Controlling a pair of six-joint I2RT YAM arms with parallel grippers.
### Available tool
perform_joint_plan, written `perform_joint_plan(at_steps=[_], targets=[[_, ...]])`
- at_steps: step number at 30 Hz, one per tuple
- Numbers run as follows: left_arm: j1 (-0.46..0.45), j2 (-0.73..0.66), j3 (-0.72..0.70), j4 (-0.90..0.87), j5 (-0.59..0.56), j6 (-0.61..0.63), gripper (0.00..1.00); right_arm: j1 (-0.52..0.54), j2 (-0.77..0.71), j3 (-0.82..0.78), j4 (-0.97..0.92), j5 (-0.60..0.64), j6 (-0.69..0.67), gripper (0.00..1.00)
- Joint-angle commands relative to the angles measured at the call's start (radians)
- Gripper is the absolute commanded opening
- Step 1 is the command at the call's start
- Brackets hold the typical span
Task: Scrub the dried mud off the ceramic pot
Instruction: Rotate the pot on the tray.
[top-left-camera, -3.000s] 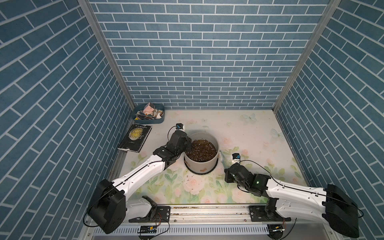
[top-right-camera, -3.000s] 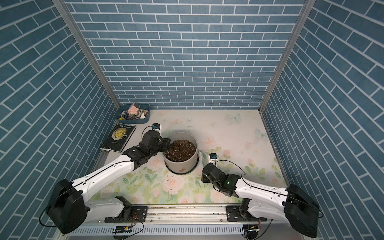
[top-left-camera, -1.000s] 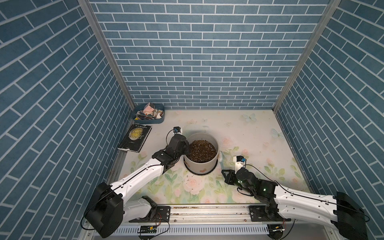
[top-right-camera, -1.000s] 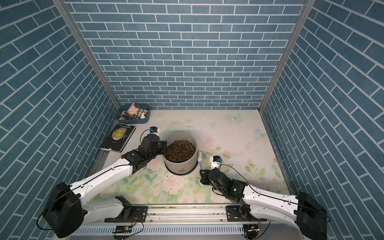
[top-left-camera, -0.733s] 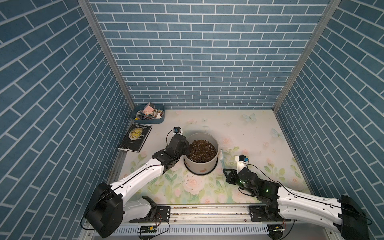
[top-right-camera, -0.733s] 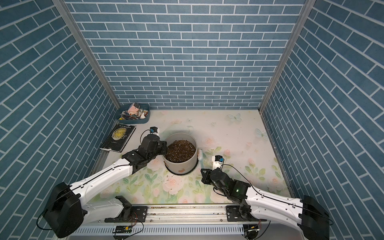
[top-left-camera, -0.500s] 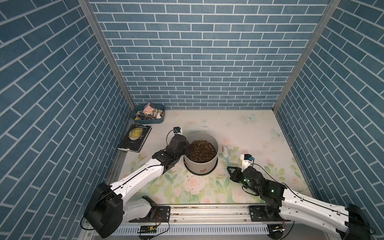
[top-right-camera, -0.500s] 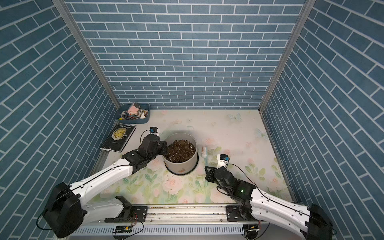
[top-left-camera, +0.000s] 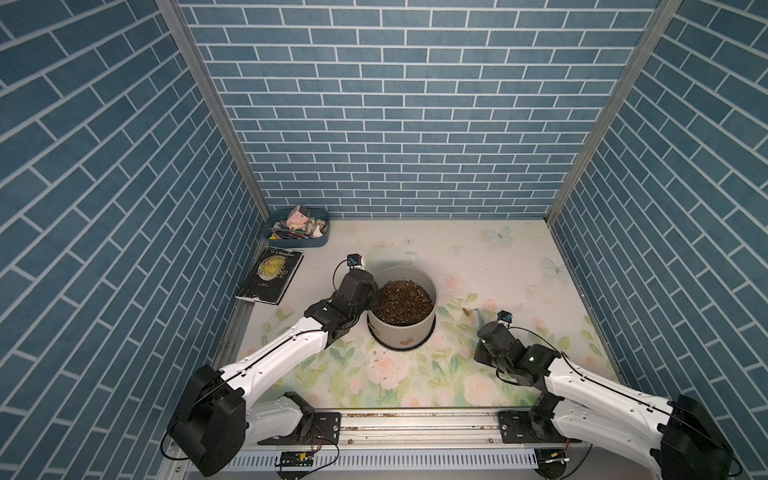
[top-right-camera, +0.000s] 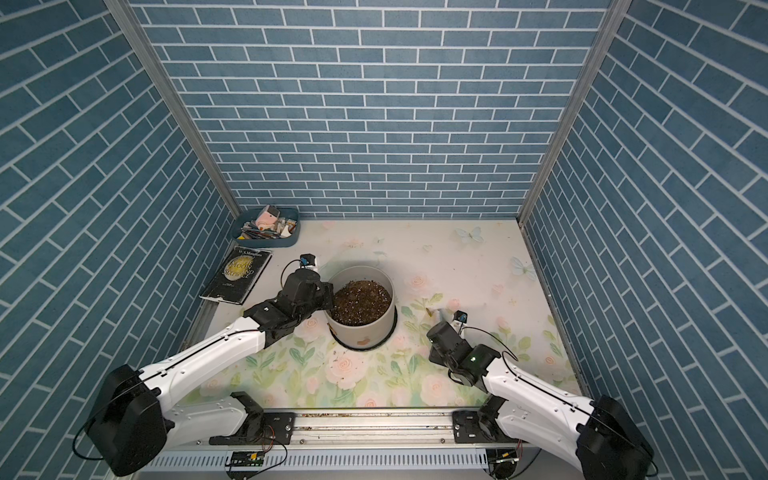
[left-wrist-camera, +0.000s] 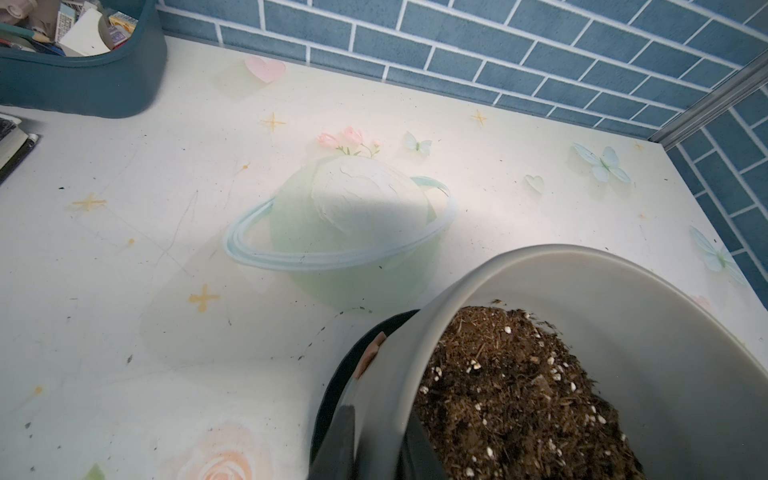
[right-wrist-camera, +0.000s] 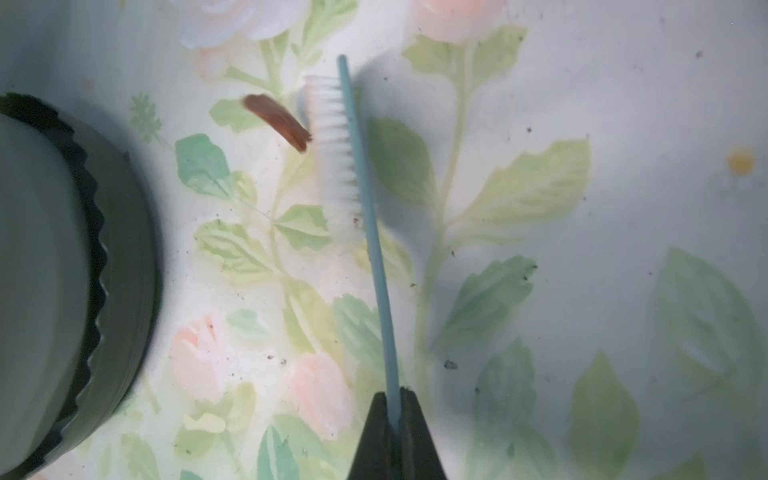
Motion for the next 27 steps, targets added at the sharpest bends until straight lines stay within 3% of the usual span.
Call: perform_joint_plan(at_steps=[1,8,13,21,27], targets=[[-0.012,0.008,0.030,-0.032,0.017,-0.016,0.28,-0.003,-0.007,0.057,-0.138,0.042,-0.064,0.00],[-0.010,0.061,0.110,-0.019,-0.024,0.023,0.64,0.057,-0.056,0.121,-0.146,0.096,-0.101,0.00],[-0.008,0.146,0.182,-0.001,-0.028,0.074,0.73,0.168,-0.115,0.115,-0.019,0.109,-0.123,0.00],[-0.006,0.262,0.273,-0.042,-0.044,0.180,0.75,0.192,-0.131,0.083,0.073,0.075,-0.115,0.00],[-0.007,0.269,0.258,-0.069,-0.054,0.165,0.59,0.192,-0.127,0.071,0.093,0.064,-0.108,0.00]])
